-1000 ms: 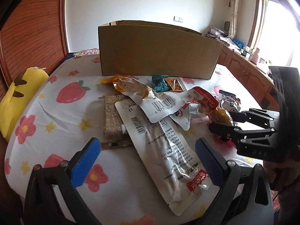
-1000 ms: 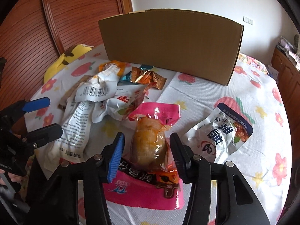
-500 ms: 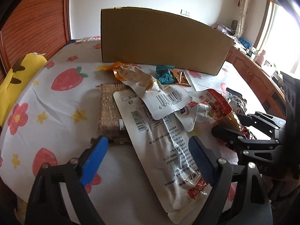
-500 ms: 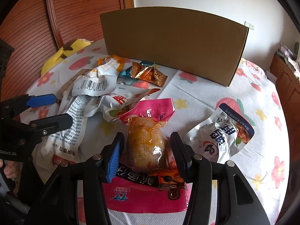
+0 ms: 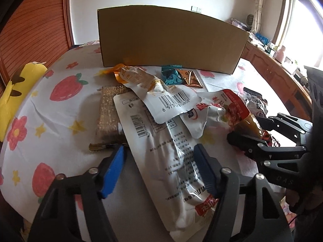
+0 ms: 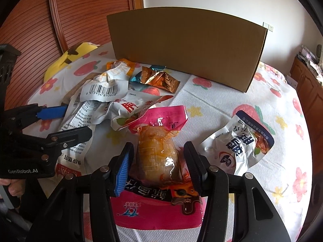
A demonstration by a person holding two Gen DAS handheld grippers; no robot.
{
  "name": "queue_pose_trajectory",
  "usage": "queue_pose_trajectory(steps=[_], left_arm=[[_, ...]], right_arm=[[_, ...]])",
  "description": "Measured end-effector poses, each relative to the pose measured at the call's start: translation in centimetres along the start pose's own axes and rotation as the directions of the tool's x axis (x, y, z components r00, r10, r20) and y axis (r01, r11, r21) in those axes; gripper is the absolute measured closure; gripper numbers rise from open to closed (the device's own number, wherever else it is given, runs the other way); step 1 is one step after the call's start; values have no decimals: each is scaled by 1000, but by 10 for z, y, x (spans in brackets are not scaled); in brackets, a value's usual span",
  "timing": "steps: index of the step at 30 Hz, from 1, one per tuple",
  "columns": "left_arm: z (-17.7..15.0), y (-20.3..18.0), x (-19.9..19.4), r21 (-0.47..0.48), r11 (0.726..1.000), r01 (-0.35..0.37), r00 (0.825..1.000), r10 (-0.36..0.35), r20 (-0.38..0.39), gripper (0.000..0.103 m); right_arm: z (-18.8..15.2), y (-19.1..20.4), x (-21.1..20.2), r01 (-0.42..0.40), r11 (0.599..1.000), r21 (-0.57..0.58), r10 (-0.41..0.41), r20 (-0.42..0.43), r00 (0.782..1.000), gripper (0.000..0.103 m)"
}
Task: Organize snacks
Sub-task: 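Grasp pink pastry packet with right tool while left tool grasps long white pouch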
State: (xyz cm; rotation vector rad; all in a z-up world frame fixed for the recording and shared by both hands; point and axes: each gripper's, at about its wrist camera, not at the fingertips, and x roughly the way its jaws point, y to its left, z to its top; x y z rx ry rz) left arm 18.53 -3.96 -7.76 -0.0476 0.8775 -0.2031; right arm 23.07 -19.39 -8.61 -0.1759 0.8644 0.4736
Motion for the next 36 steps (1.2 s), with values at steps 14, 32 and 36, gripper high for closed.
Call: queue_pose_trajectory(steps=[14,32,36], left_arm=[[-18,17,-31,18,999,34,999,-35,29,68],[-29,21,-71,64,996,69,992,-75,102,83],[-25,24,-85,75,996,53,989,-63,132,83]], right_arm=[[-1,0,-1,-9,1000,10,9,2,1000,49],[0,-5,-7,37,999,24,-37,-14,999,64],[0,-9,-19,37,998,52,-37,13,999,64]])
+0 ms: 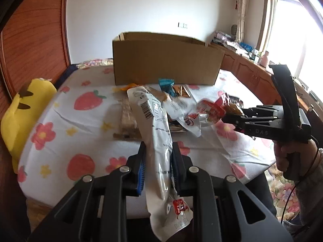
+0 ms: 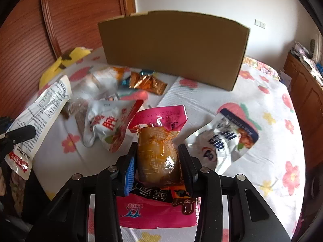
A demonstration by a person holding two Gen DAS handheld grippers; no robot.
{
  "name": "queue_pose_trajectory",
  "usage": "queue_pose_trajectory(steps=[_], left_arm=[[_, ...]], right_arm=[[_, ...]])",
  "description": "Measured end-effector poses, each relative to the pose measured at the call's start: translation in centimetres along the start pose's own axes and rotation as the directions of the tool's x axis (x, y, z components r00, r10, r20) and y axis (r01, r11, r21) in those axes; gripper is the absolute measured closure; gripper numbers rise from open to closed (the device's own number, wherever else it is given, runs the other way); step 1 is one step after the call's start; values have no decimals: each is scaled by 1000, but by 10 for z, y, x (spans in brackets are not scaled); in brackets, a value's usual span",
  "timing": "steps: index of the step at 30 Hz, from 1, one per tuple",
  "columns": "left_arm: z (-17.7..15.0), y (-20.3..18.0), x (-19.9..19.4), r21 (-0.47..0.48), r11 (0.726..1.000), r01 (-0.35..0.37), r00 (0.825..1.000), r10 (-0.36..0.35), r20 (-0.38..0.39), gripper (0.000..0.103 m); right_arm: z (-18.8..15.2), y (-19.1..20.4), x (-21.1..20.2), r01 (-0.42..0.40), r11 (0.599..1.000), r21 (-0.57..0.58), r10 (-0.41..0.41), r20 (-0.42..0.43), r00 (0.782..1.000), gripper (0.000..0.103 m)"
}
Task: Organize snacks
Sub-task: 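Grasp pink pastry packet with right tool while left tool grasps long white pouch, then carry both packets over the cardboard box and release them inside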
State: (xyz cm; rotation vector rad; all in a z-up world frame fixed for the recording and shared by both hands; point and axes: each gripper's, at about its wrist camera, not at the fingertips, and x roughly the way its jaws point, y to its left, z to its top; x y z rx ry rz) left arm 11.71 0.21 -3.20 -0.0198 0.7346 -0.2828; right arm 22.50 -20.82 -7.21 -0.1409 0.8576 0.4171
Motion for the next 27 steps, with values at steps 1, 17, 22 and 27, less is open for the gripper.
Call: queue_pose_trajectory(steps=[1,17,22,27], left_arm=[[3,2,-4,0,1000,-4,1000,4,11,83],[48,16,-18,6,1000,-6,994,5,111,83],[70,17,-15,21,1000,-6,991,3,136,82],[88,19,-9,35,999,-6,988,1,155,82]], right_arm=[[0,0,-3,-1,1000,5,1,5,1000,64],[25,6,-57,0,1000,-22,2,99,995,64],[36,1,-67,7,1000,-28,-4,121,993,63],[50,-6,-72,10,999,-31,-6,139,990,63]])
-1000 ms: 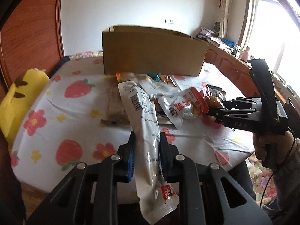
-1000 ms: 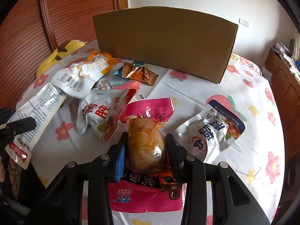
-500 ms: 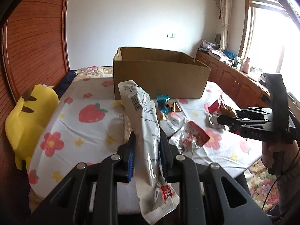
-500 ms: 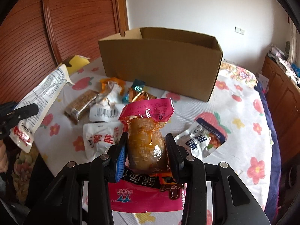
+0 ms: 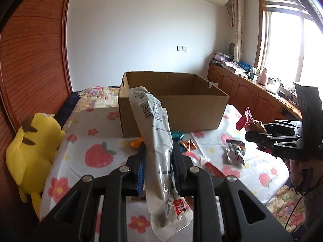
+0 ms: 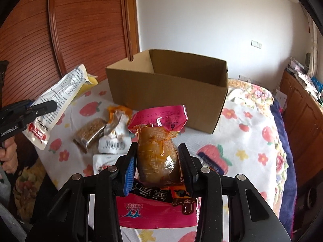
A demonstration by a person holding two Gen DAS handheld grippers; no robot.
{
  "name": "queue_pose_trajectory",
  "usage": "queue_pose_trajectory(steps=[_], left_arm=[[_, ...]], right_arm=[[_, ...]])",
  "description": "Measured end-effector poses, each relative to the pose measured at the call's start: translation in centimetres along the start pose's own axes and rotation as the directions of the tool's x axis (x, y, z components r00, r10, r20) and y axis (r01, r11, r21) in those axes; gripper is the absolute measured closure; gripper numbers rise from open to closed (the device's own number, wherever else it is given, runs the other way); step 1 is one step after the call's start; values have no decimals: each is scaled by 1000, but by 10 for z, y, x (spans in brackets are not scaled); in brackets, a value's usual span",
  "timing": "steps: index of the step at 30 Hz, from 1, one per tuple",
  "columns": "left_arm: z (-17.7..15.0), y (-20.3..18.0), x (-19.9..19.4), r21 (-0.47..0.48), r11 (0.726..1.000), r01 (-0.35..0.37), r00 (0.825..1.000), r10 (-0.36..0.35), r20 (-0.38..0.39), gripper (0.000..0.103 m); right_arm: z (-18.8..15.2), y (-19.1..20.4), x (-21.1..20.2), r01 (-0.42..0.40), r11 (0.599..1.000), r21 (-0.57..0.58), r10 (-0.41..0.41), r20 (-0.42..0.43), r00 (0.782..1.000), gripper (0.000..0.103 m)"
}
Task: Organize snacks
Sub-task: 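Carry both packets over the cardboard box and release them inside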
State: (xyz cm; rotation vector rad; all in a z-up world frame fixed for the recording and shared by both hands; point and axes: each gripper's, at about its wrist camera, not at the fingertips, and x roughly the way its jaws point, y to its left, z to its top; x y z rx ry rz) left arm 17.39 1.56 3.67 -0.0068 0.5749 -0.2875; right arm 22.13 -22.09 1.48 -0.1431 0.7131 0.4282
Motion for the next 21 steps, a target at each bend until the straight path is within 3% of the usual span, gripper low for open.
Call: queue_pose_trajectory(steps=[21], left_arm=[[88,10,59,57,998,38,996,-42,82,82]], right_arm=[[85,-25,33,12,999,-50,-9,68,998,63]])
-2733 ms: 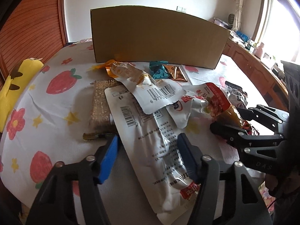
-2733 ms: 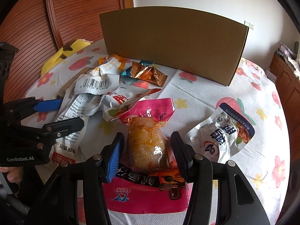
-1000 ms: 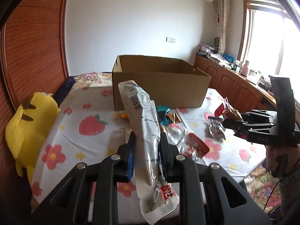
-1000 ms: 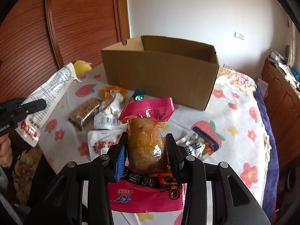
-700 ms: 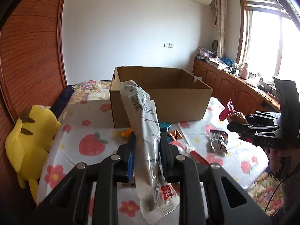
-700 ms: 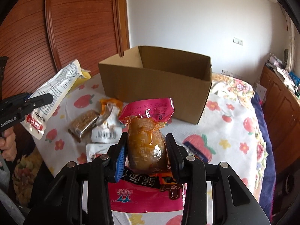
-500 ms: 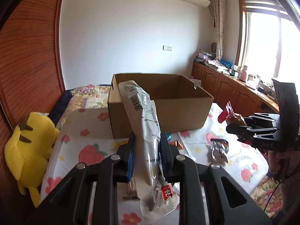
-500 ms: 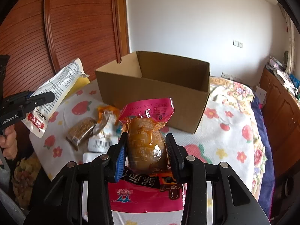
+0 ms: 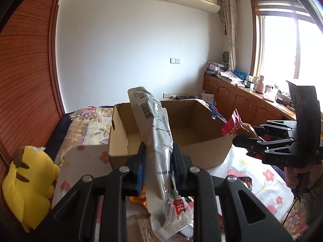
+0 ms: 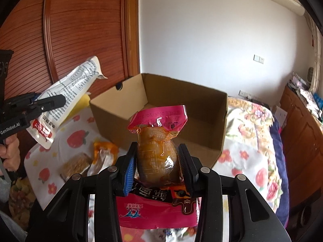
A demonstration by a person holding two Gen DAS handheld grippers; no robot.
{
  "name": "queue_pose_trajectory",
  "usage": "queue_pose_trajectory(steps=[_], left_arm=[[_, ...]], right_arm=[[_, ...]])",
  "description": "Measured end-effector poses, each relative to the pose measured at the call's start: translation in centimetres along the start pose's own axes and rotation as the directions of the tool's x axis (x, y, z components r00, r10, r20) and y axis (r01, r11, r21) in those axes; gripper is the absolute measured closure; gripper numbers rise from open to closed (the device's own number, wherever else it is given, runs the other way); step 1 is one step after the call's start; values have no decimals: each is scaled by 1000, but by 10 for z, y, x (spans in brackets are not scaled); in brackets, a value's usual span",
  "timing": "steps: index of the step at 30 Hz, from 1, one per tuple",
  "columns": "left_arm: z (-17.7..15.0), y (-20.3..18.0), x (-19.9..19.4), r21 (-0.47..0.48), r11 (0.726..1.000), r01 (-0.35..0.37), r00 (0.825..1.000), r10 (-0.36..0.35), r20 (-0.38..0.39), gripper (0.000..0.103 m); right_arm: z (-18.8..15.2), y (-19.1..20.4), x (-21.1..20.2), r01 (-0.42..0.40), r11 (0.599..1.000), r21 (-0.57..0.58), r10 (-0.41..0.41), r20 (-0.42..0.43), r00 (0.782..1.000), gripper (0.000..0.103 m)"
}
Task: Organize snacks
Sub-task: 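Carry both packets over the cardboard box and release them inside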
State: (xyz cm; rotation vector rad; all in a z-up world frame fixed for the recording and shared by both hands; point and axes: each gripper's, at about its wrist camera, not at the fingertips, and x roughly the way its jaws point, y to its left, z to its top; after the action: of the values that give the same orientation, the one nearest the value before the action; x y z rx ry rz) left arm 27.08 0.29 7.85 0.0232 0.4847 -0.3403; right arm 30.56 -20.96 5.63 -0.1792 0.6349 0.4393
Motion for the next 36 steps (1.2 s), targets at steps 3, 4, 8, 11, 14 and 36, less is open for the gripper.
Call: queue_pose_trajectory(steps=[3,4,8,11,14,36], left_arm=[[6,1,11,1,1000,8,1000,-8,8,82],[8,2,16,2,1000,10,1000,-10,12,82],[16,6,34,6,1000,13,1000,-13,13,82],[20,9,48,10,1000,15,1000,-15,11,82],[25,12,61,11,1000,18,1000,-18,12,81],[30,17,124,-11,1000,24,999,-25,-30,81]], right_arm=[[12,-5,8,-1,1000,-5,1,12,1000,63],[16,-7,13,0,1000,-6,0,13,1000,63],[28,-11,29,-1,1000,-9,1,12,1000,63],[35,-13,42,2,1000,-16,-2,12,1000,63],[42,-15,55,5,1000,-23,-5,12,1000,63],[49,-38,125,28,1000,14,-28,-34,999,63]])
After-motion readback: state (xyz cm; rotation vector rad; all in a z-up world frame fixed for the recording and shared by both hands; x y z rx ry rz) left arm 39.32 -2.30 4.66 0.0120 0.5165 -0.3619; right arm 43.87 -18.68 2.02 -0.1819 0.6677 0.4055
